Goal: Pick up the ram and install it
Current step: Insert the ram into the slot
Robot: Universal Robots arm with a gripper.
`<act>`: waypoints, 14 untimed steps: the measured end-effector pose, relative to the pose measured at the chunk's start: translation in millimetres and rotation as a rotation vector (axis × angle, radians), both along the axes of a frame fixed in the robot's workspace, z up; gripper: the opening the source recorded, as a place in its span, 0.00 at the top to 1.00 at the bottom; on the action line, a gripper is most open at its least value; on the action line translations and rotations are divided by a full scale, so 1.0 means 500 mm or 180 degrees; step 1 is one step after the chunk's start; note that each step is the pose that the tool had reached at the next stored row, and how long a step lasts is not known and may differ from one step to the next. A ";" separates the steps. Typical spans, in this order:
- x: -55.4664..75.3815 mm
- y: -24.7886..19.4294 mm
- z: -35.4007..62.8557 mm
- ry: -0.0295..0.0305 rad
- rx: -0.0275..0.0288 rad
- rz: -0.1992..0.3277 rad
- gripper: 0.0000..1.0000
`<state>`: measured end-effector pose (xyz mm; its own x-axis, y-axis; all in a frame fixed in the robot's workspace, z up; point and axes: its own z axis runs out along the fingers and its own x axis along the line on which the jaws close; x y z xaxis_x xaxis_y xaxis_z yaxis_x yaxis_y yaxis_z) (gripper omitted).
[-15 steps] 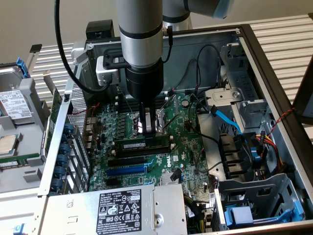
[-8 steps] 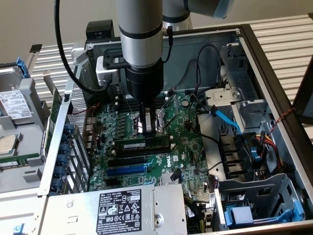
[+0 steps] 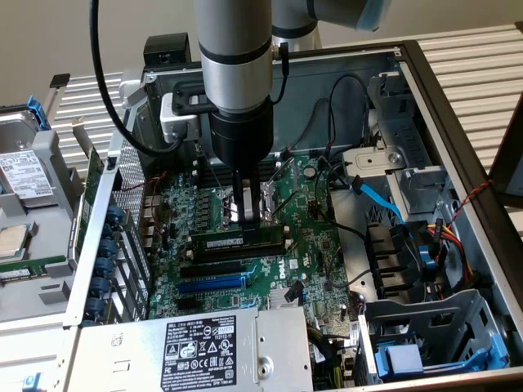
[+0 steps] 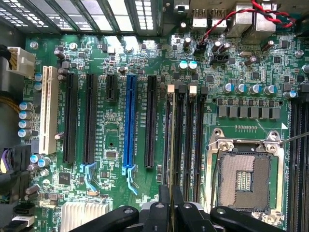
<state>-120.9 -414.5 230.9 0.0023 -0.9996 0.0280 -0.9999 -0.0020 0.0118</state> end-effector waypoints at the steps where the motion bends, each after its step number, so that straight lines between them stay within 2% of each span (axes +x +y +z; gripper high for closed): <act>1: 0.000 -0.0008 0.000 0.0000 0.0000 0.0000 0.87; 14: 0.000 -0.0018 0.000 -0.0011 0.0014 0.0000 0.87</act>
